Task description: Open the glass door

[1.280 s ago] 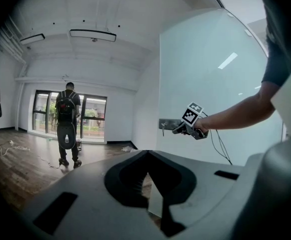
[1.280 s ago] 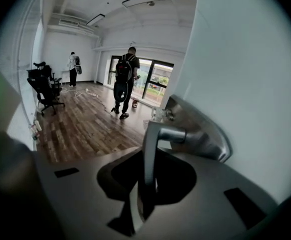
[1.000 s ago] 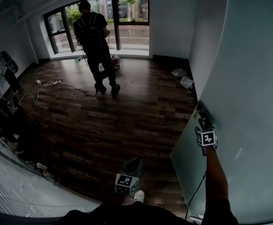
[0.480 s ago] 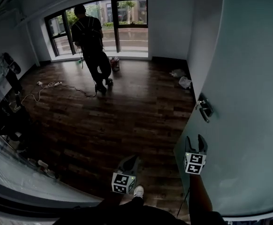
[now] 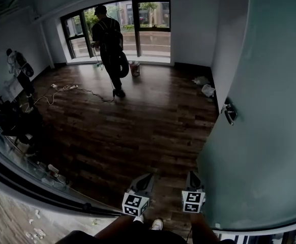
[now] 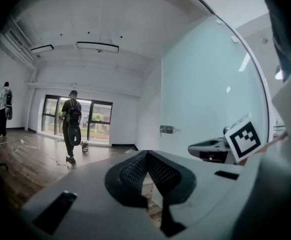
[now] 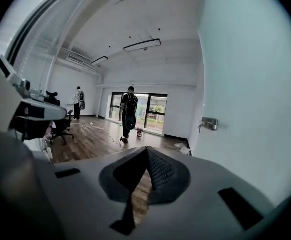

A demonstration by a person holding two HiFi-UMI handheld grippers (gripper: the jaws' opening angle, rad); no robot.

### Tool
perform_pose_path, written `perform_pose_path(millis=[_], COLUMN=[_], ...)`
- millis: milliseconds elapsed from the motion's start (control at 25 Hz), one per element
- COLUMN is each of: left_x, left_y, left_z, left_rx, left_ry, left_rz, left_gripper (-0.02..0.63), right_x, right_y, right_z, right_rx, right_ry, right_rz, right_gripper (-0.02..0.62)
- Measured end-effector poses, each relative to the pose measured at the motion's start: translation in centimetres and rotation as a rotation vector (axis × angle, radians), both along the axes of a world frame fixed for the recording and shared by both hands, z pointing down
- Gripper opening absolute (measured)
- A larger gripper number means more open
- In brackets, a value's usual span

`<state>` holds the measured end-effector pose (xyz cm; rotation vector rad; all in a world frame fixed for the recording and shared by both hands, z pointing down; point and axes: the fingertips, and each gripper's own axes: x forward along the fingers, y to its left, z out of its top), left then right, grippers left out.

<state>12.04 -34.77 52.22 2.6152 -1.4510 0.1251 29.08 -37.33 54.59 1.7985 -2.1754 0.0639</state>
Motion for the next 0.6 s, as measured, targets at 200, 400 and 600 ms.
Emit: perform_pose_path(millis=[200,400,600], left_x=[1.1,0.4,-2.9], left_y=[3.4,6.6,10.7], left_z=[0.6,1.0,1.5], left_rx=[-0.001,-0.007,0.007], left_ry=[0.008,0.019,0.028], left_rz=[0.041,0.079,0.082], left_gripper=[0.006,0.006,0.006], right_x=[-0.5,-1.5,-5.6], right_y=[4.8,9.4,15.6], right_z=[-1.0,-2.1,-1.0], right_rx=[0.04,0.079,0.117], right_ry=[-0.015,-0.036,-0.054], right_rz=[0.029,0.072,0.067], right_gripper=[0.018,0.018,0.018])
